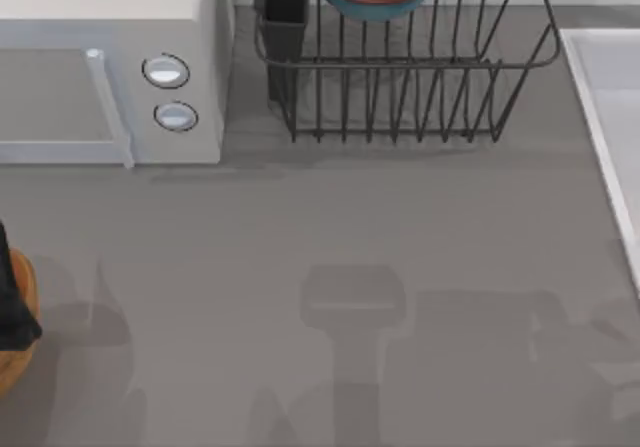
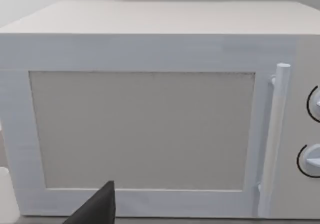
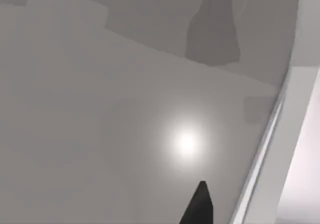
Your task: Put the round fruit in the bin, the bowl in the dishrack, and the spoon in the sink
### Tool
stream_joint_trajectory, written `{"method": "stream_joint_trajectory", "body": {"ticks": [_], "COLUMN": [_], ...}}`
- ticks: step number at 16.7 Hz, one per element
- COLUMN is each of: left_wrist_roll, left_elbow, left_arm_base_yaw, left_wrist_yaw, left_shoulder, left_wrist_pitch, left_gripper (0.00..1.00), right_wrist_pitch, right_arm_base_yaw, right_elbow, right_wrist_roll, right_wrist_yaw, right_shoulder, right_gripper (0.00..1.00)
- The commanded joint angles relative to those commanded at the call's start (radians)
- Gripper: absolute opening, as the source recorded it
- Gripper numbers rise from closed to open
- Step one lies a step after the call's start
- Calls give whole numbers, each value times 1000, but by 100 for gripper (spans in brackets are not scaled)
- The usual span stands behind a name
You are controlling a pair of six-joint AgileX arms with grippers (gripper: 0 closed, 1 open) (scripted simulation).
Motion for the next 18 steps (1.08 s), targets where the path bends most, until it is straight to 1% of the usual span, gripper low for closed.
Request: {"method": "stream_joint_trajectory", "body": {"ticks": [2,4,13,16,18], "left_wrist_roll": [0,0,0,0,0], "left_elbow": [0,0,0,0,0], "left_arm_base_yaw": [0,0,0,0,0], "left_wrist_yaw": [0,0,0,0,0], "left_shoulder": [0,0,0,0,0], "left_wrist_pitch": [0,0,0,0,0], "left_gripper": [100,100,100,100,100], "right_wrist_pitch": [-50,-110,-403,-468,-496], "right_arm_base_yaw": [2,4,15,19,21], "right_elbow": [138,316,1312,1557,1669], "right_wrist_roll": [-10,-17,3,25,40], "right_wrist_yaw": [0,1,2,3,3], "right_shoulder": [110,241,895,1061,1138], "right_gripper": [0,0,0,0,0]}}
